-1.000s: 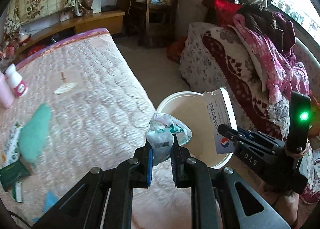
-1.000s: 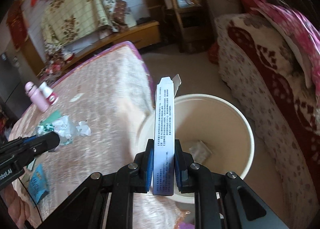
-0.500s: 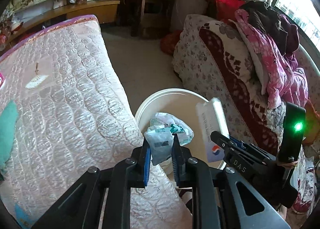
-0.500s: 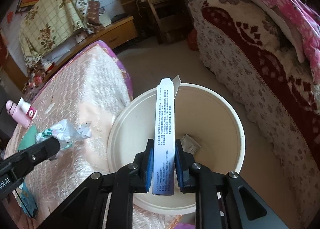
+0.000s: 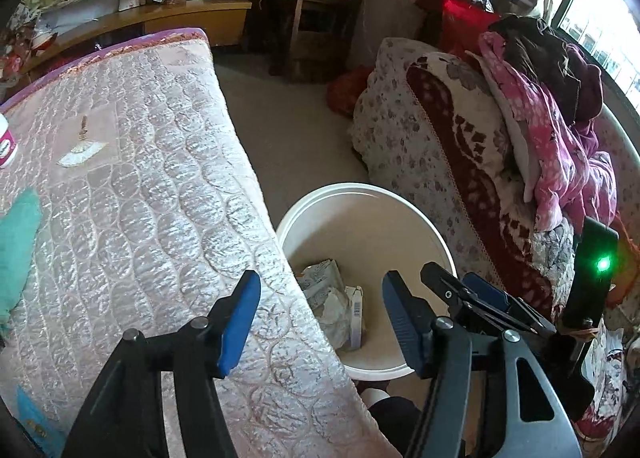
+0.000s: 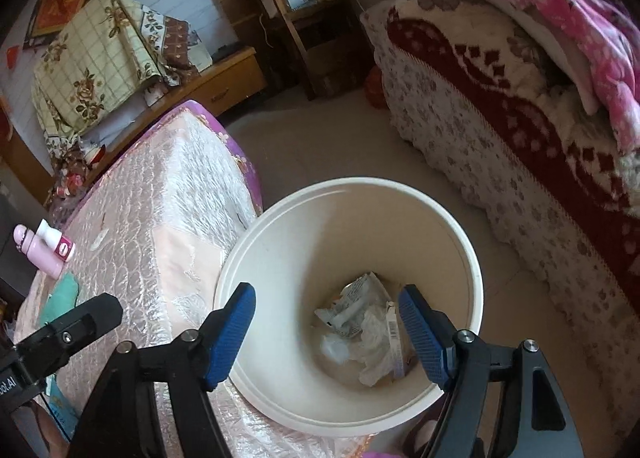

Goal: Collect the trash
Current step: 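Move both tools back from the bucket toward the bed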

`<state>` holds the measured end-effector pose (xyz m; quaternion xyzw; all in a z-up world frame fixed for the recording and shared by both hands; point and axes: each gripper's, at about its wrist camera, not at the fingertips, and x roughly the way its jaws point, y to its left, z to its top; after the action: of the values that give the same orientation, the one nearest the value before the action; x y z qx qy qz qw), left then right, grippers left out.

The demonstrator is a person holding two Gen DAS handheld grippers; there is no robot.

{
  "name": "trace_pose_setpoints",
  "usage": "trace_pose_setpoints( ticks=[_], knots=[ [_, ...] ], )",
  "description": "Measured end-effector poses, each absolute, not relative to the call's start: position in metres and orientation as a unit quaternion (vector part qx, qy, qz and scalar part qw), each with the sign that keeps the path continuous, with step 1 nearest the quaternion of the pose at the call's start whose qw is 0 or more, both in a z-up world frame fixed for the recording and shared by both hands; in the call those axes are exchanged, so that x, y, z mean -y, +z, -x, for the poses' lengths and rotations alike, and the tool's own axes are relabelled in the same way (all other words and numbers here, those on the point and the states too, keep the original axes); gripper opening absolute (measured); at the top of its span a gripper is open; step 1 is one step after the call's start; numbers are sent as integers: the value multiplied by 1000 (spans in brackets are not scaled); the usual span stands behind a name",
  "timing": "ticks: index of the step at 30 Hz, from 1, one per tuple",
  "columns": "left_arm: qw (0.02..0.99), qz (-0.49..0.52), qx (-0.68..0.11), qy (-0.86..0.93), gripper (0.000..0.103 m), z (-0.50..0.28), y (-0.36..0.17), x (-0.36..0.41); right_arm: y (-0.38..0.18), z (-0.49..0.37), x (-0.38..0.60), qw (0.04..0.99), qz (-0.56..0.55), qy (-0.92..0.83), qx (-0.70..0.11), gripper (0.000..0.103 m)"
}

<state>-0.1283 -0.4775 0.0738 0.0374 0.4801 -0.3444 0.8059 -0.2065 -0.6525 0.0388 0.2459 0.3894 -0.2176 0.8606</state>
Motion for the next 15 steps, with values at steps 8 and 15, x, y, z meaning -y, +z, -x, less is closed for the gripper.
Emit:
trace_pose_setpoints(
  ticks=[8, 15],
  knots=[
    [822, -28, -465, -327, 71, 131, 87, 463, 41, 211, 648, 860, -247, -223, -388, 78],
    [841, -44, -441, -310, 72, 140, 109, 444, 53, 218, 642, 864, -250, -225, -375, 78]
  ],
)
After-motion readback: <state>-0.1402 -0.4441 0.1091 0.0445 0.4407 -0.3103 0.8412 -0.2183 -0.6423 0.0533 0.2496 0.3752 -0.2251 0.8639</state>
